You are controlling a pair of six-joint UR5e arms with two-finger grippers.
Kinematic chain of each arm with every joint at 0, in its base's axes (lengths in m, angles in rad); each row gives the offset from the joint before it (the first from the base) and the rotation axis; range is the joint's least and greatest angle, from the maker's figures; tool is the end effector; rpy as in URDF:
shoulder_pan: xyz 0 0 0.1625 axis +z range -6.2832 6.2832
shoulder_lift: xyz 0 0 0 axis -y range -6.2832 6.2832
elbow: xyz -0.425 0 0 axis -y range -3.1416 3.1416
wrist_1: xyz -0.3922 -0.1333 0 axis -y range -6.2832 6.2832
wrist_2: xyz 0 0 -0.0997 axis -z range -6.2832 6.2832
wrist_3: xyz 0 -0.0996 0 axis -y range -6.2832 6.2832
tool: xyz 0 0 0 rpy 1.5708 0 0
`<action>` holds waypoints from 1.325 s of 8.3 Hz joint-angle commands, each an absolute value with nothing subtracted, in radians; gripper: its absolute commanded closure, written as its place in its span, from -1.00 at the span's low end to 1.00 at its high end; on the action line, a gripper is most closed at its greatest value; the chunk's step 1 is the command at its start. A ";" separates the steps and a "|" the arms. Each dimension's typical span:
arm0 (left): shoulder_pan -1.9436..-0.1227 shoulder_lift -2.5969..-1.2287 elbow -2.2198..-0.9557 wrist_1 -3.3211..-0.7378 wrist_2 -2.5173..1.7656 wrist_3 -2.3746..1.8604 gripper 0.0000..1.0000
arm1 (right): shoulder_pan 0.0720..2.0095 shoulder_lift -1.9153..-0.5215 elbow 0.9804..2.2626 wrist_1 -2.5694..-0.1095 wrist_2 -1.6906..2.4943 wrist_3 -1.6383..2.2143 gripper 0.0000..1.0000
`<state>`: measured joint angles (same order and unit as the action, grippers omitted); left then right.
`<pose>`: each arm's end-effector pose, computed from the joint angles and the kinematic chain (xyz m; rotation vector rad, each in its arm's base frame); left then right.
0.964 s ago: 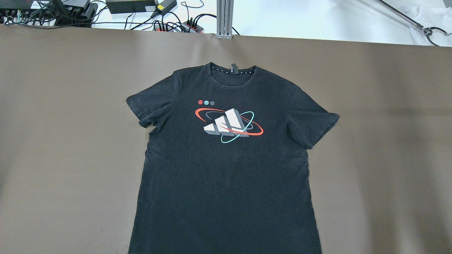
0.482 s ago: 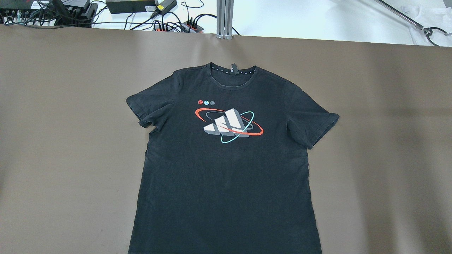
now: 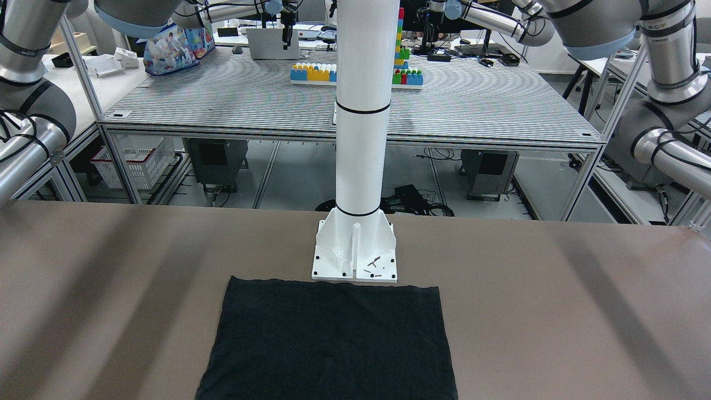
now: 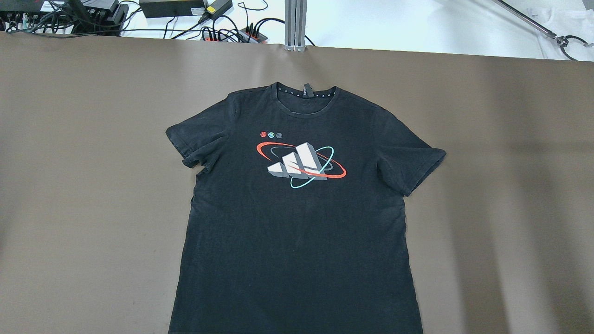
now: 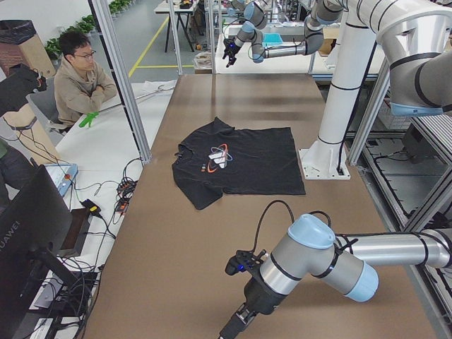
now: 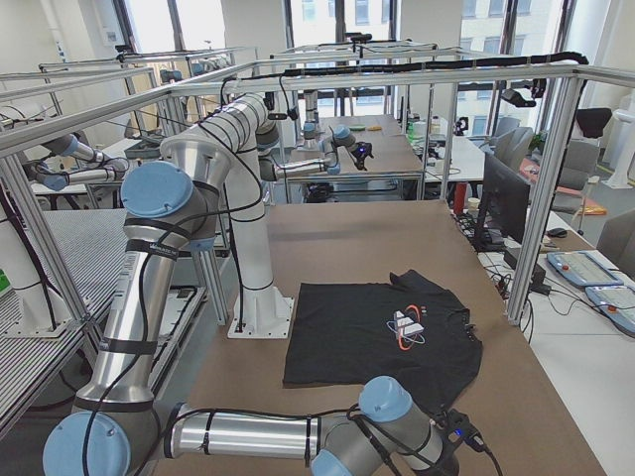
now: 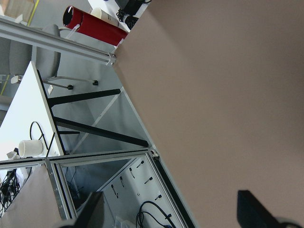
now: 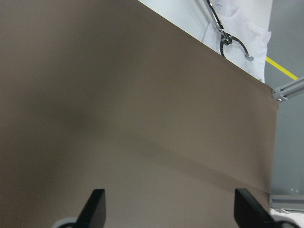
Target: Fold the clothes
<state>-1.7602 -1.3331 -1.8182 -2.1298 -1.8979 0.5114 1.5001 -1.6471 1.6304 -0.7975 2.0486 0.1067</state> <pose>-0.1799 -0.4002 0.5975 0.6429 0.1061 0.4036 0.0525 -0.4979 0.5887 0.6983 -0.5183 -0.1470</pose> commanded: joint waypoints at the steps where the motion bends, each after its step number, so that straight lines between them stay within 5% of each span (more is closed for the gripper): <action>1: -1.756 -1.333 -1.819 -2.129 -1.901 0.499 -1.00 | 1.350 -1.502 1.579 -0.853 2.062 0.390 -0.90; 6: -1.755 -1.335 -1.818 -2.129 -1.928 0.457 -1.00 | 1.037 -1.272 1.447 -0.853 2.063 0.936 -0.85; 11: -1.750 -1.333 -1.813 -2.131 -1.934 0.426 -1.00 | 0.963 -1.195 1.328 -0.844 2.054 0.991 -0.48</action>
